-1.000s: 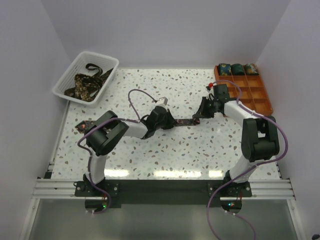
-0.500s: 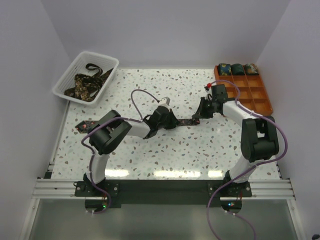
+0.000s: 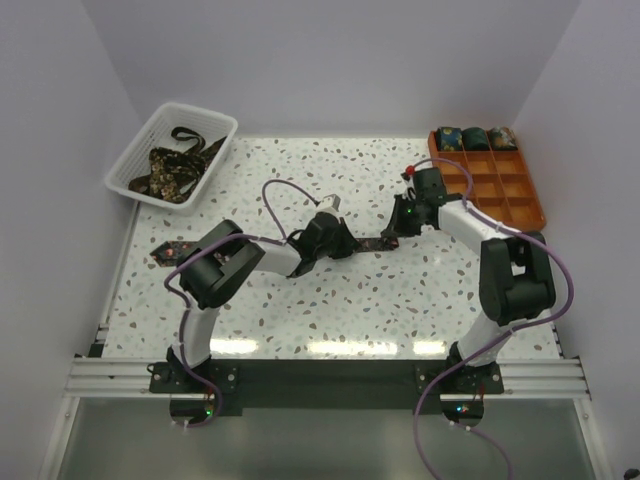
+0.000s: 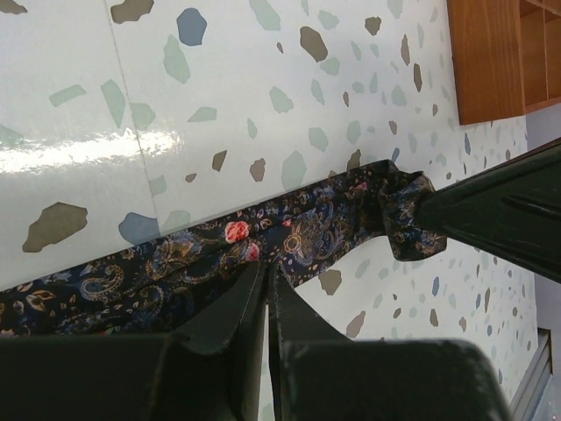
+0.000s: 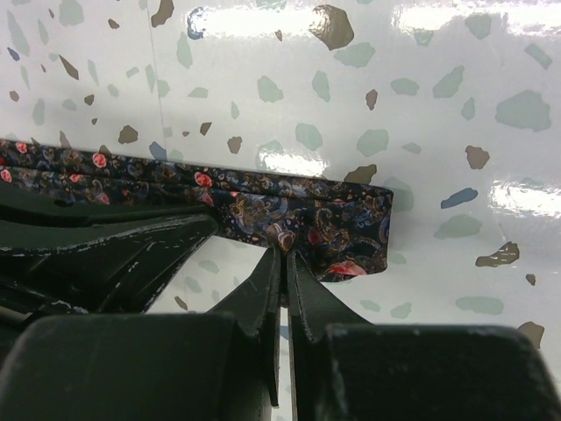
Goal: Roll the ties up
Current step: Roll the tie
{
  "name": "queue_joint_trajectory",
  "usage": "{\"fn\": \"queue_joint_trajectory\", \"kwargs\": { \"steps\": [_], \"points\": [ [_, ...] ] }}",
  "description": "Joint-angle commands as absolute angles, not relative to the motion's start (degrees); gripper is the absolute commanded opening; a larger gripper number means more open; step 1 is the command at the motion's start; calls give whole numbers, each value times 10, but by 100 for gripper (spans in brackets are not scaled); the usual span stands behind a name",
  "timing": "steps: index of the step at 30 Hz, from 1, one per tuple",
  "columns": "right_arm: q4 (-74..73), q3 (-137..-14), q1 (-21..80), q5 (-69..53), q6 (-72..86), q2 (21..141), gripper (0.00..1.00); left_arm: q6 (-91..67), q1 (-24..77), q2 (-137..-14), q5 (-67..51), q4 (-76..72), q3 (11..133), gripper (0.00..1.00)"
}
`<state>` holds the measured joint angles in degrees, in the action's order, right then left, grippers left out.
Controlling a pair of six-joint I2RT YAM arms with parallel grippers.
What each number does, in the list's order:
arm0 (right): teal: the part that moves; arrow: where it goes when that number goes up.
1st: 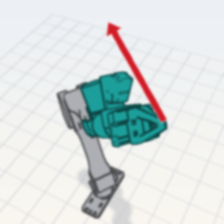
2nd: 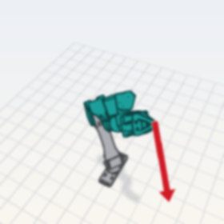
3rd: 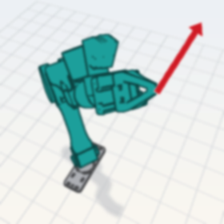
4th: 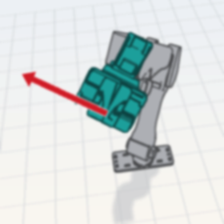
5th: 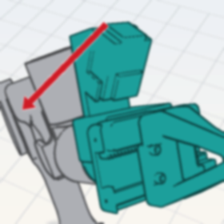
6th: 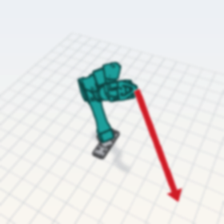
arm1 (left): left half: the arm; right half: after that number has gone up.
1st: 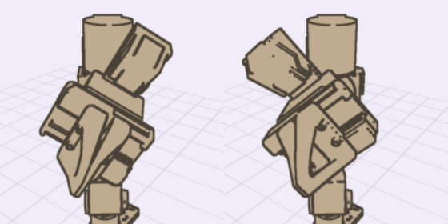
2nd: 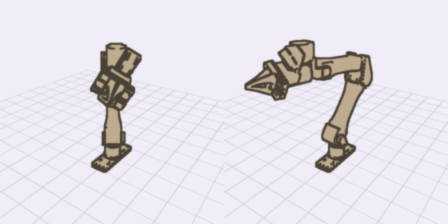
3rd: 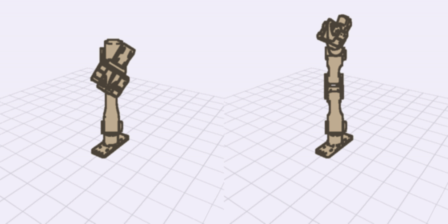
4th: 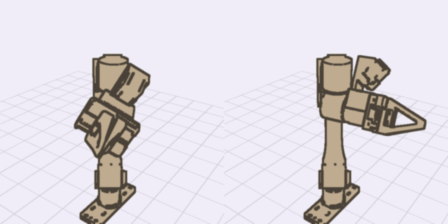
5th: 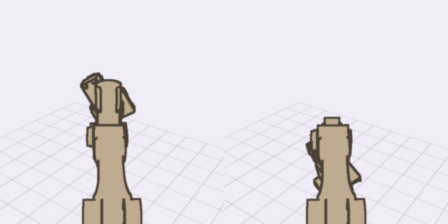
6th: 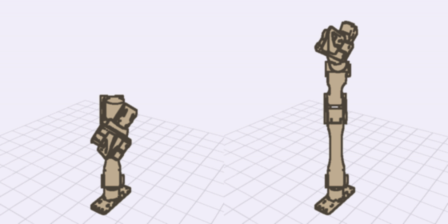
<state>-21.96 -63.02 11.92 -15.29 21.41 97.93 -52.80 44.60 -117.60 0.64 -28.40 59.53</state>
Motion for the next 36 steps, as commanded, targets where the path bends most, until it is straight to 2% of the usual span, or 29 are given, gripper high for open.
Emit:
{"fn": "queue_joint_trajectory", "kwargs": {
  "steps": [1,21,36],
  "points": [
    [-235,-664,129,-121,212,977,0,-533,450,-1187,5,-312,617,10],
    [-272,-690,175,-54,216,1016,0,-549,455,-1200,12,-308,629,8],
    [-243,-681,198,-21,282,1038,3,-553,460,-1198,11,-321,626,8]
  ]
}}
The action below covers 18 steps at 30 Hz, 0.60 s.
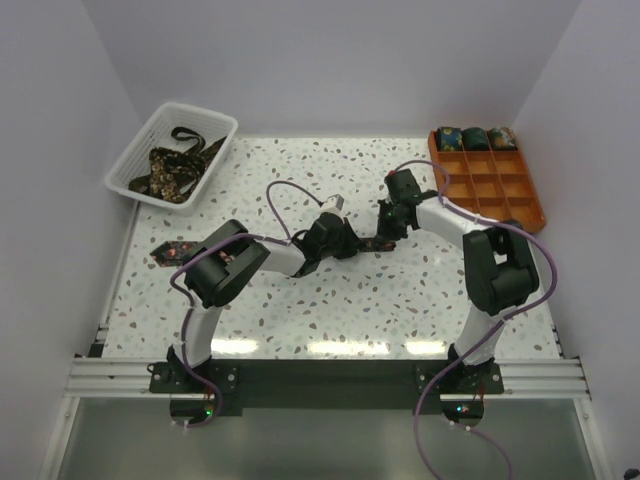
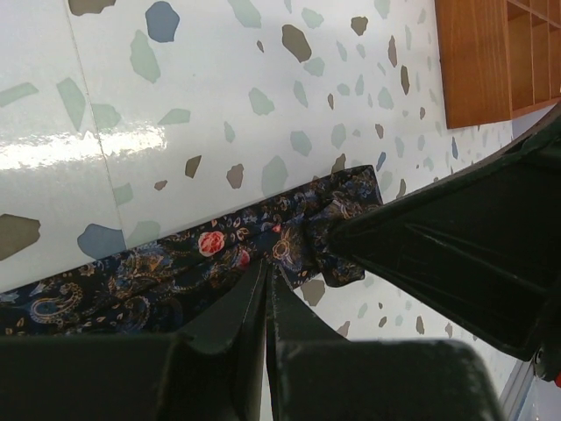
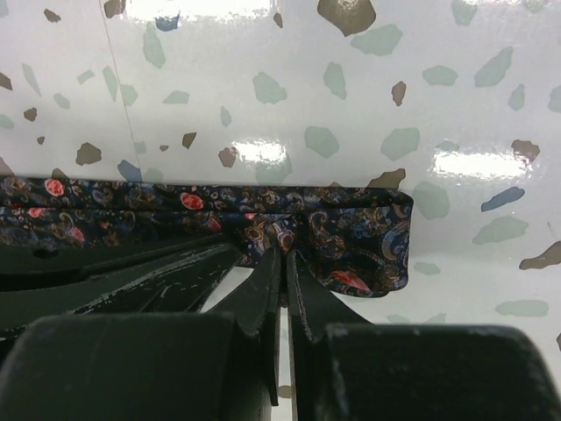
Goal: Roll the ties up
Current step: Roll the tie
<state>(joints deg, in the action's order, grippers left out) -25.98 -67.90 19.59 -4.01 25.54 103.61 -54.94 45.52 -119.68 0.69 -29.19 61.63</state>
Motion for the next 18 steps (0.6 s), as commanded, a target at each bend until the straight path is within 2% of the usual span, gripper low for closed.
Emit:
{"fn": "queue_joint_trajectory", "kwargs": {
  "steps": [1,9,12,18],
  "points": [
    [-239,-679,198,-20,289,1038,4,-554,461,-1196,11,-323,621,8],
    [-222,-671,198,-37,305,1038,18,-546,460,-1151,3,-355,594,18],
    [-212,-668,197,-54,313,1040,31,-540,461,-1141,3,-357,591,21],
    [-186,-657,196,-83,340,1039,33,-536,461,-1138,3,-356,592,21]
  ]
}}
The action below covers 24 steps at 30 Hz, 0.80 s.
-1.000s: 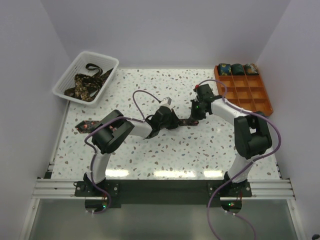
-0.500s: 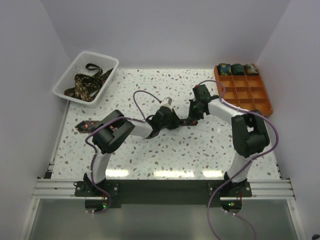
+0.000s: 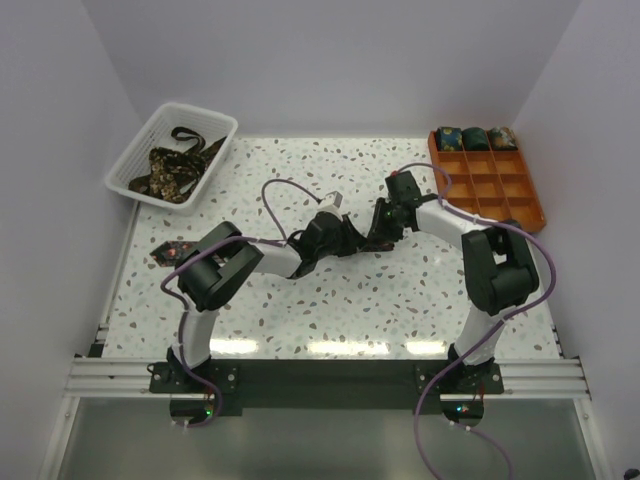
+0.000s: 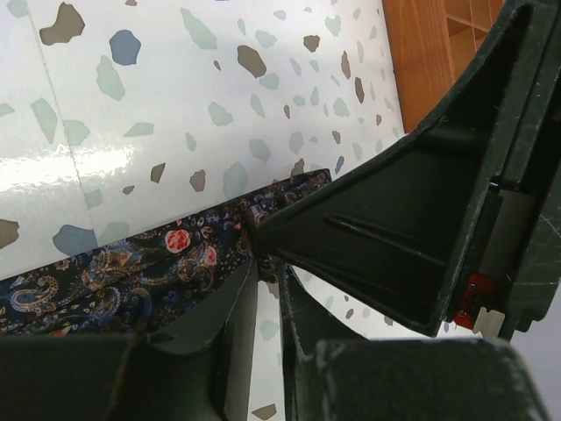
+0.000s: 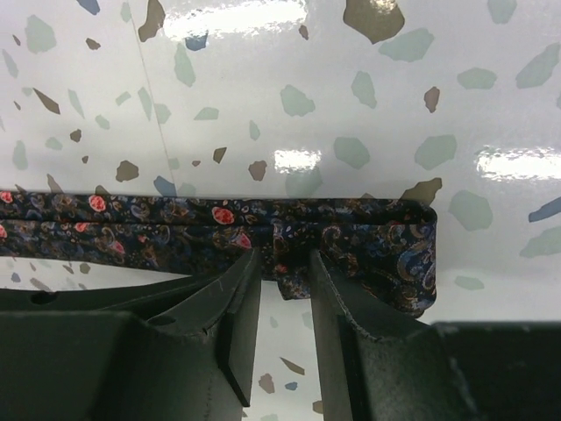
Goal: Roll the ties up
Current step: Roll the tie
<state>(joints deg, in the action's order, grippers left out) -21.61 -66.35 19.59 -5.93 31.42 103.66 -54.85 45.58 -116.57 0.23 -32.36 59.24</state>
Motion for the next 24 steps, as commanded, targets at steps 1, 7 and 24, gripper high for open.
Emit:
{"fn": "queue_joint_trajectory", "kwargs": {
  "steps": [1,7,24],
  "points": [
    [-185,-657,196,-84,343,1040,33,-534,461,-1139,3,-354,596,21],
    [-175,-649,196,-89,368,1042,32,-533,462,-1153,-8,-345,614,22],
    [-170,-643,196,-91,386,1028,27,-527,468,-1194,32,-264,665,19]
  ]
}}
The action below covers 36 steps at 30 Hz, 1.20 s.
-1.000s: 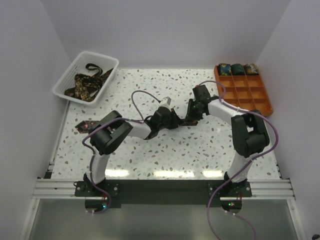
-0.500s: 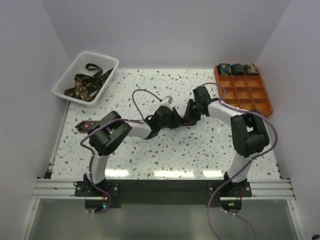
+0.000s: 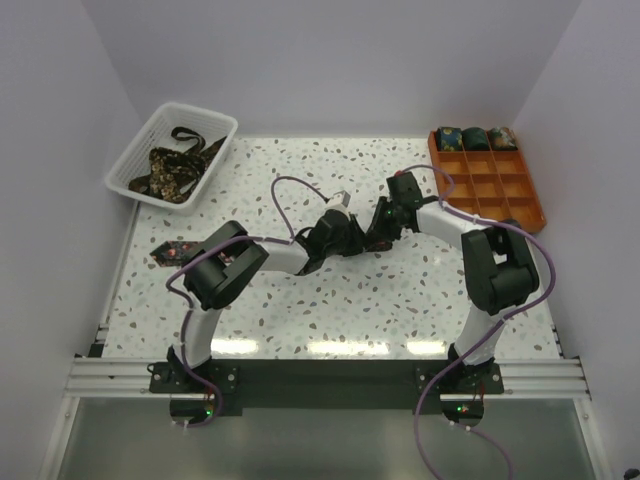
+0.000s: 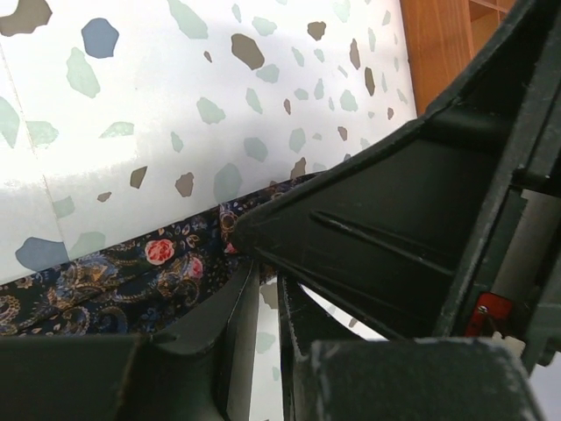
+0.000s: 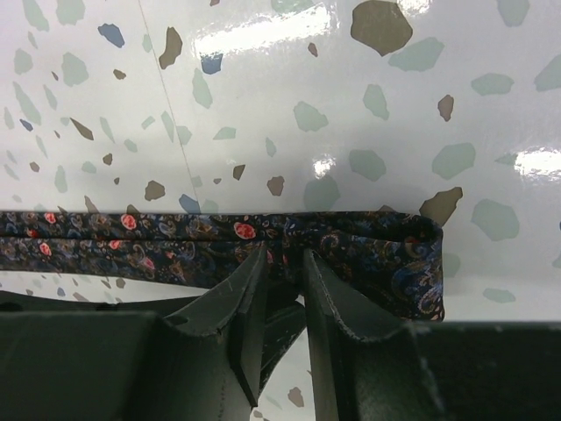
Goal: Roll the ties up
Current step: Roll the tie
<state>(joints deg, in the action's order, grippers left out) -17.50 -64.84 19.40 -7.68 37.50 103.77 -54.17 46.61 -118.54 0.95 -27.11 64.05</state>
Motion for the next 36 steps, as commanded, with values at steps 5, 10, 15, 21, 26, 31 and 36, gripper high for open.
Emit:
{"fn": "queue_joint_trajectory", "kwargs": {
  "steps": [5,10,15,21,26,31,36],
  "points": [
    [-166,-634,195,-92,388,1015,27,-527,468,-1201,37,-258,670,17],
    [-209,-670,194,-69,311,996,30,-527,469,-1205,33,-256,669,15],
    [-321,-751,193,-26,138,997,46,-521,469,-1204,32,-256,670,15],
    [-416,-809,194,-5,-114,1007,63,-510,469,-1201,31,-254,671,15],
    [-485,-838,195,-37,-263,1030,78,-508,469,-1200,26,-254,672,15],
    [-500,-839,196,-47,-354,1038,86,-509,469,-1202,25,-256,672,15],
    [-506,-865,200,-84,-376,1068,90,-513,469,-1209,22,-258,676,15]
  ]
}}
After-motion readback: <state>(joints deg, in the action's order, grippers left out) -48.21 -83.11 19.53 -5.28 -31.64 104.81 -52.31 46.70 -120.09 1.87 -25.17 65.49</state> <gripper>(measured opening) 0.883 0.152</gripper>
